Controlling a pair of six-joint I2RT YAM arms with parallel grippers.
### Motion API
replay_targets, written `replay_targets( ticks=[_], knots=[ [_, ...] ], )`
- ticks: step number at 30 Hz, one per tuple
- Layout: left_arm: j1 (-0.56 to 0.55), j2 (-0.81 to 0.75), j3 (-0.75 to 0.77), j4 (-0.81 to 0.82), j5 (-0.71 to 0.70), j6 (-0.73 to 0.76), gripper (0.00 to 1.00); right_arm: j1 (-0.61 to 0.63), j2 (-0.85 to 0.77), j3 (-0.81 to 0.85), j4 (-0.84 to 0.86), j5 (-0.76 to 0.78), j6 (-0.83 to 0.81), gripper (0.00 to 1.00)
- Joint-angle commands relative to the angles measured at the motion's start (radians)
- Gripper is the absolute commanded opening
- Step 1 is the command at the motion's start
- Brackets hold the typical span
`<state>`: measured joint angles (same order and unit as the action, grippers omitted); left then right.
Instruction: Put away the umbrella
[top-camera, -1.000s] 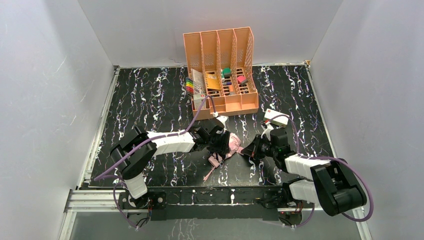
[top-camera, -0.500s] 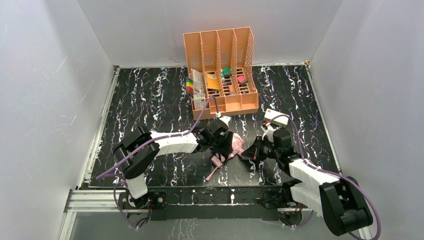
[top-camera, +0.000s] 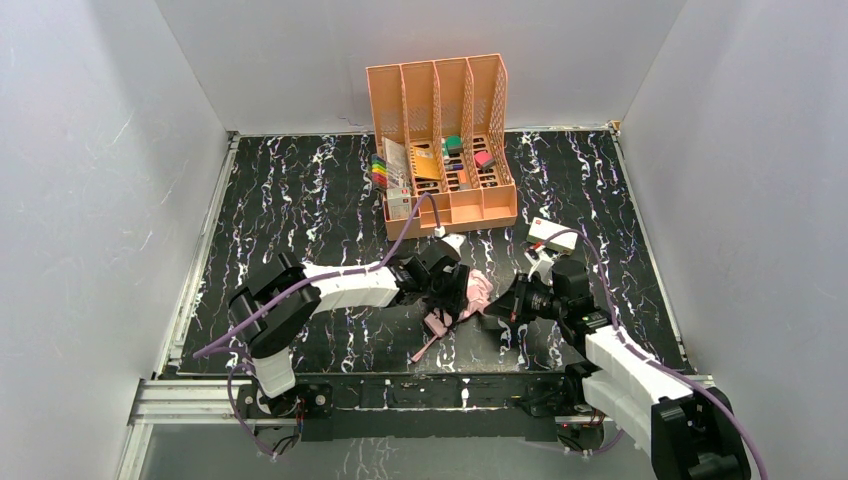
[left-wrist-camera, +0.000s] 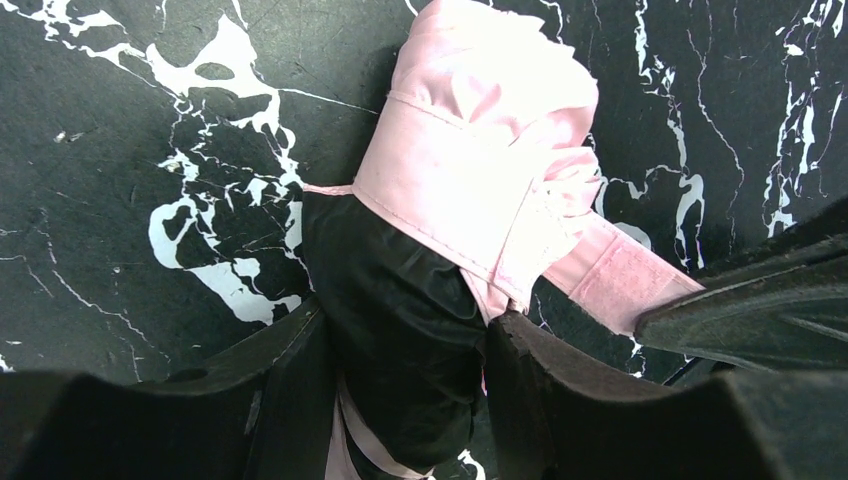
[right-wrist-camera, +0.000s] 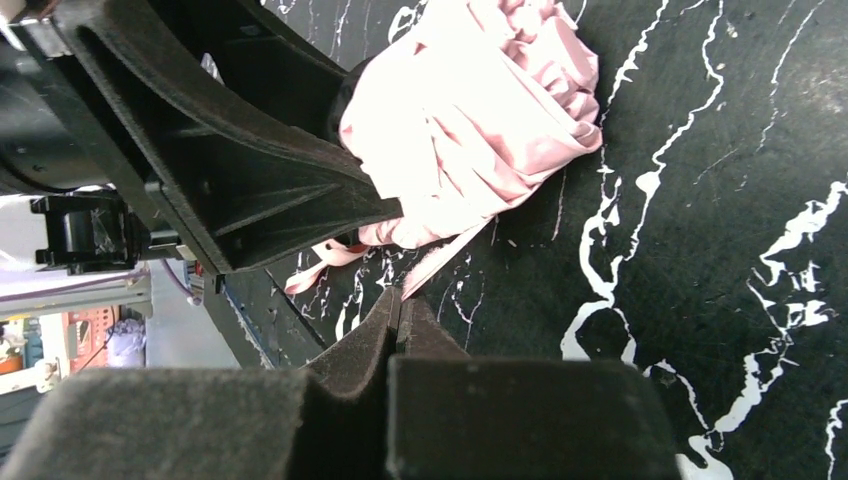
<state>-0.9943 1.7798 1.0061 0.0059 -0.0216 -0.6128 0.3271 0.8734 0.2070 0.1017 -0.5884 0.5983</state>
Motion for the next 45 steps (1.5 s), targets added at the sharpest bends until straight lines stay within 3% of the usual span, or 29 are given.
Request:
replay_targets(
  ticks=[1, 10, 22, 38, 45],
  knots=[
    [0.022, 0.118, -0.064, -0.296, -0.214, 0.018, 0.0, 0.007, -0.083, 0.074, 0.073, -0.233, 0.073, 0.0],
    [-0.007, 0.14, -0.064, -0.298, -0.222, 0.034, 0.0, 0.007, -0.071, 0.079, 0.367, -0.213, 0.297, 0.0],
    [-0.109, 0.187, -0.035, -0.276, -0.238, 0.09, 0.0, 0.007, 0.181, 0.159, 0.632, -0.112, 0.411, 0.0],
    [-0.207, 0.23, -0.003, -0.236, -0.203, 0.156, 0.0, 0.007, 0.439, 0.226, 0.663, -0.043, 0.421, 0.0],
    [-0.227, 0.23, 0.0, -0.221, -0.181, 0.181, 0.0, 0.007, 0.56, 0.254, 0.555, 0.024, 0.397, 0.0]
  ],
)
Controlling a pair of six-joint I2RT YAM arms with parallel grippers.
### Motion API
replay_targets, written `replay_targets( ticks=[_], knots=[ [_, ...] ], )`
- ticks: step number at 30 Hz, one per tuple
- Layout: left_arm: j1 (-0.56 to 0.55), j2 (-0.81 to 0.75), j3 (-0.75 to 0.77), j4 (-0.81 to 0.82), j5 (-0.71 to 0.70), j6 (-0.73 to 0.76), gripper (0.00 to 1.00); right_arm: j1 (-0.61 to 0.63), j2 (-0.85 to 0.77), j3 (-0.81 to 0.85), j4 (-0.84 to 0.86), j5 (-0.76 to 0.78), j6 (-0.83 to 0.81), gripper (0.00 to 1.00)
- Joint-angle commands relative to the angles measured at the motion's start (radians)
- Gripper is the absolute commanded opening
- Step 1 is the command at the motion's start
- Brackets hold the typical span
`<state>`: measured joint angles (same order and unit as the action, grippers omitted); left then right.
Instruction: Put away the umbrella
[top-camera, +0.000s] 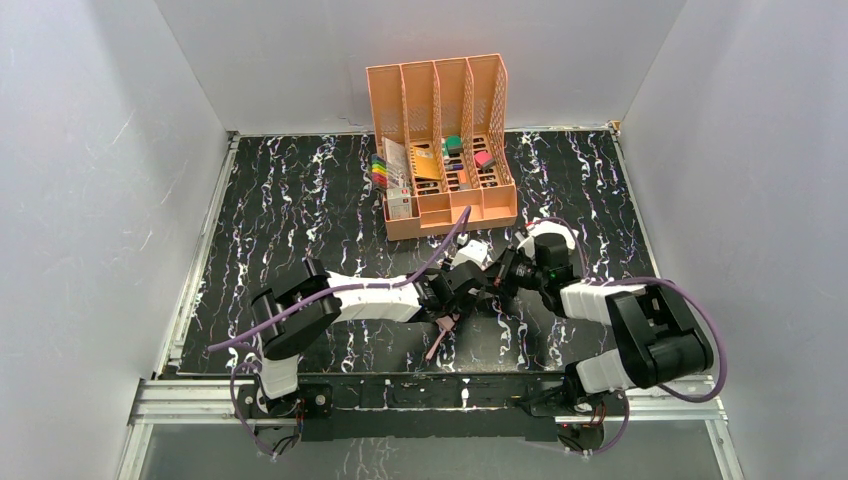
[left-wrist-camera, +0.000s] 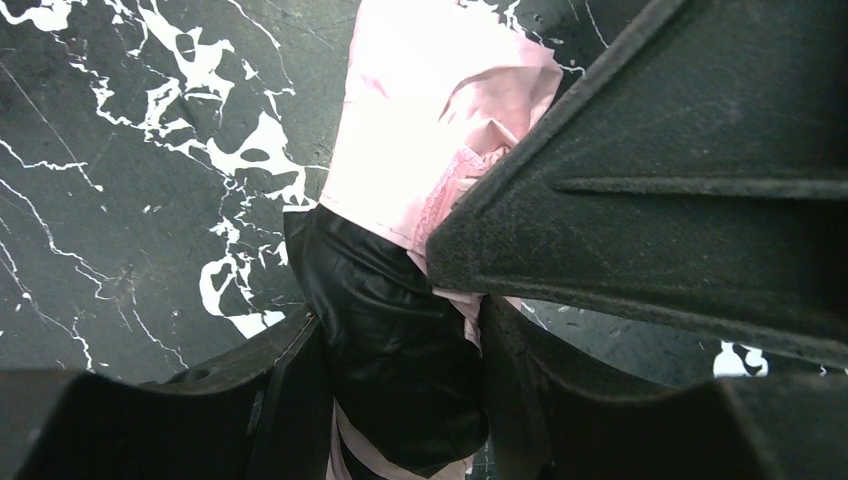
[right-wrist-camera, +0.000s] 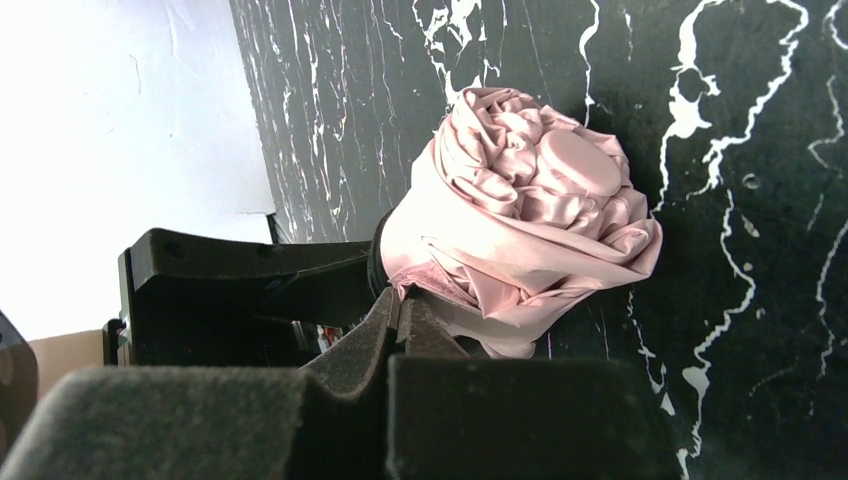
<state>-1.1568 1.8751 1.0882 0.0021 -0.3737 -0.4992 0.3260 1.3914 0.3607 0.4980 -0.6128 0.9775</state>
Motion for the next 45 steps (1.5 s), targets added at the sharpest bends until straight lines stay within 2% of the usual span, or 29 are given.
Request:
replay_targets(
  ticks=[1, 5, 9, 12, 14, 18, 20, 21, 23, 24, 25, 26, 29, 31, 35, 39, 45],
  knots=[
    [-0.067, 0.133, -0.082, -0.218, 0.17, 0.069, 0.0, 0.008, 0.057, 0.101, 0.138, 0.059, 0.012, 0.0],
    [-0.075, 0.121, -0.091, -0.209, 0.177, 0.075, 0.0, 0.008, 0.12, 0.123, 0.002, 0.123, -0.044, 0.01],
    [-0.086, 0.097, -0.106, -0.187, 0.185, 0.088, 0.0, 0.008, 0.176, 0.134, -0.11, 0.195, -0.121, 0.08],
    [-0.094, 0.08, -0.112, -0.175, 0.194, 0.1, 0.0, 0.009, 0.205, 0.116, -0.116, 0.223, -0.144, 0.15],
    [-0.096, 0.078, -0.11, -0.176, 0.196, 0.109, 0.0, 0.009, 0.218, 0.095, -0.108, 0.23, -0.147, 0.17],
    [-0.098, 0.06, -0.105, -0.182, 0.2, 0.112, 0.0, 0.008, 0.194, 0.082, -0.145, 0.277, -0.18, 0.27],
    [-0.098, 0.042, -0.107, -0.182, 0.215, 0.123, 0.0, 0.008, 0.173, 0.053, -0.076, 0.269, -0.162, 0.37],
    [-0.099, 0.038, -0.109, -0.185, 0.214, 0.126, 0.0, 0.008, 0.168, 0.057, -0.077, 0.274, -0.161, 0.39],
    [-0.098, 0.034, -0.115, -0.183, 0.22, 0.127, 0.0, 0.007, 0.151, 0.055, -0.072, 0.284, -0.162, 0.34],
    [-0.098, 0.031, -0.118, -0.181, 0.228, 0.129, 0.0, 0.005, 0.141, 0.045, -0.051, 0.28, -0.157, 0.24],
    [-0.098, 0.026, -0.123, -0.176, 0.234, 0.128, 0.0, 0.003, 0.126, 0.038, -0.029, 0.275, -0.144, 0.19],
    [-0.098, 0.023, -0.127, -0.172, 0.237, 0.129, 0.0, 0.001, 0.118, 0.034, -0.016, 0.267, -0.138, 0.19],
    [-0.098, 0.018, -0.132, -0.164, 0.25, 0.135, 0.0, 0.001, 0.111, 0.03, 0.025, 0.236, -0.125, 0.32],
    [-0.098, 0.017, -0.134, -0.162, 0.254, 0.136, 0.0, 0.001, 0.108, 0.029, 0.043, 0.225, -0.115, 0.36],
    [-0.098, 0.013, -0.143, -0.154, 0.261, 0.137, 0.0, 0.001, 0.103, 0.023, 0.073, 0.211, -0.094, 0.39],
    [-0.098, 0.0, -0.154, -0.14, 0.275, 0.141, 0.0, -0.003, 0.095, 0.012, 0.11, 0.196, -0.07, 0.37],
    [-0.097, -0.039, -0.189, -0.113, 0.293, 0.164, 0.0, -0.011, 0.065, 0.001, 0.162, 0.155, -0.039, 0.43]
  ],
)
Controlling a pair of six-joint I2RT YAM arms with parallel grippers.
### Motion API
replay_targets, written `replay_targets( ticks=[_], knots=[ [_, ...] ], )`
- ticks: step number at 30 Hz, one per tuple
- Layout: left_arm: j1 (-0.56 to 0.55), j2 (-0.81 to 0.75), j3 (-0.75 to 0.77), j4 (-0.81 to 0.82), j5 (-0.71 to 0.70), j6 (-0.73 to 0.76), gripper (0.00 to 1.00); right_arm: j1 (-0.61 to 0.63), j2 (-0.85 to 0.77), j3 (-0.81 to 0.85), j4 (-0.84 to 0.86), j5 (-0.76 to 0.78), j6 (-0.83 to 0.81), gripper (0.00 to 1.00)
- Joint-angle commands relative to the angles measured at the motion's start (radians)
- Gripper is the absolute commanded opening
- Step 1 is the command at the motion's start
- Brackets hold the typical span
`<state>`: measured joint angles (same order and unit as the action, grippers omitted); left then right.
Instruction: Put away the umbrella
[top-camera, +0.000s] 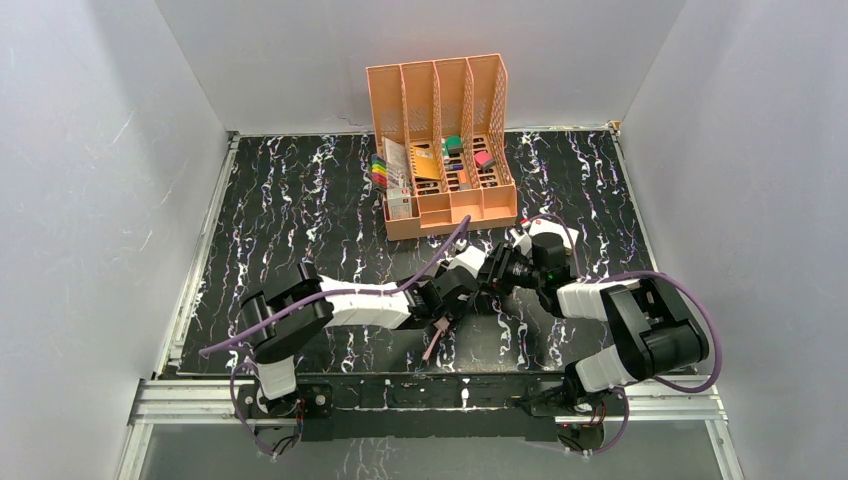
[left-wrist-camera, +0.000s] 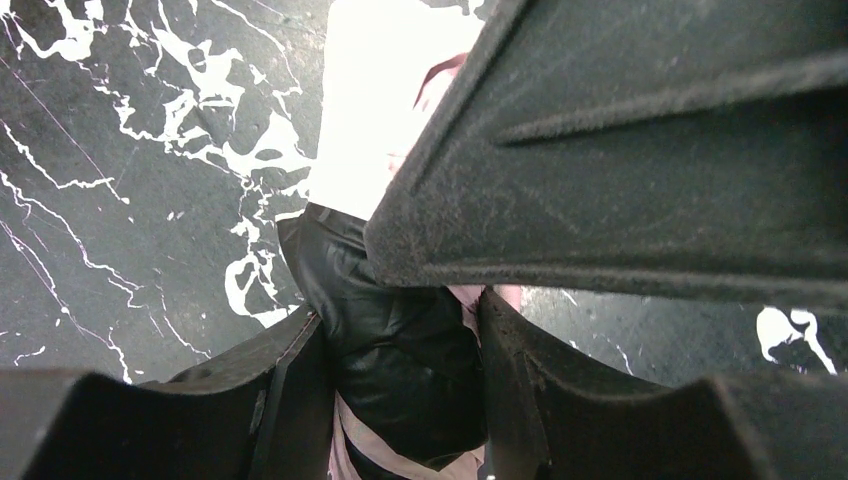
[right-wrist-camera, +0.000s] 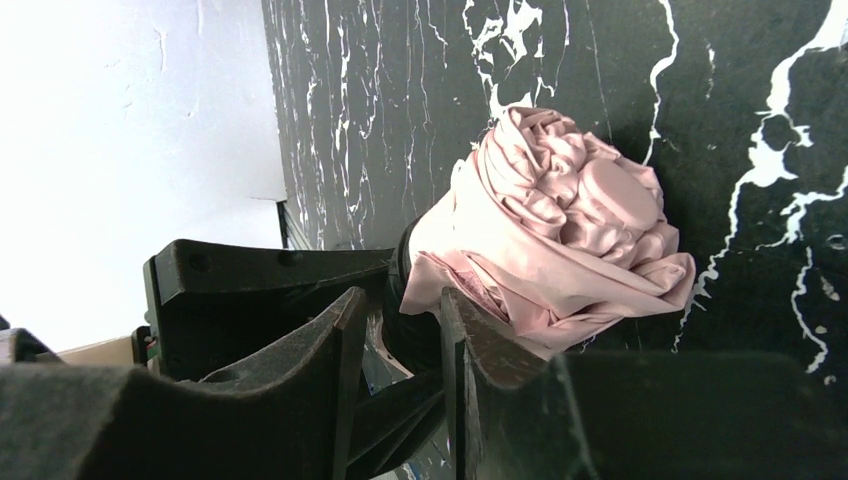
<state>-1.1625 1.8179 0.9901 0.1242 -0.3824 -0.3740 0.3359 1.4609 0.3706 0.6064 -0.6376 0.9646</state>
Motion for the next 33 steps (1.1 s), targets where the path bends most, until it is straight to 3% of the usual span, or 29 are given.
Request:
replay_targets(
  ticks=[1, 15, 19, 20, 23, 29, 33],
  knots=[
    [-0.092, 0.01, -0.097, -0.229, 0.306, 0.042, 0.0, -0.022, -0.012, -0.011, 0.058, 0.178, -0.023, 0.44],
    [-0.084, -0.046, -0.153, -0.169, 0.353, 0.034, 0.0, -0.043, -0.134, -0.01, -0.114, 0.227, -0.083, 0.49],
    [-0.055, -0.075, -0.17, -0.144, 0.422, 0.032, 0.0, -0.044, -0.23, -0.003, -0.232, 0.28, -0.153, 0.5],
    [-0.019, -0.086, -0.178, -0.144, 0.463, 0.048, 0.0, -0.045, -0.311, 0.013, -0.339, 0.314, -0.225, 0.5],
    [0.028, -0.108, -0.187, -0.146, 0.504, 0.09, 0.01, -0.046, -0.346, 0.064, -0.501, 0.348, -0.304, 0.51],
    [0.151, -0.148, -0.152, -0.201, 0.595, 0.261, 0.52, -0.046, -0.358, 0.143, -0.701, 0.366, -0.426, 0.53],
    [0.22, -0.137, -0.071, -0.286, 0.622, 0.395, 0.71, -0.046, -0.365, 0.167, -0.758, 0.375, -0.458, 0.53]
  ],
)
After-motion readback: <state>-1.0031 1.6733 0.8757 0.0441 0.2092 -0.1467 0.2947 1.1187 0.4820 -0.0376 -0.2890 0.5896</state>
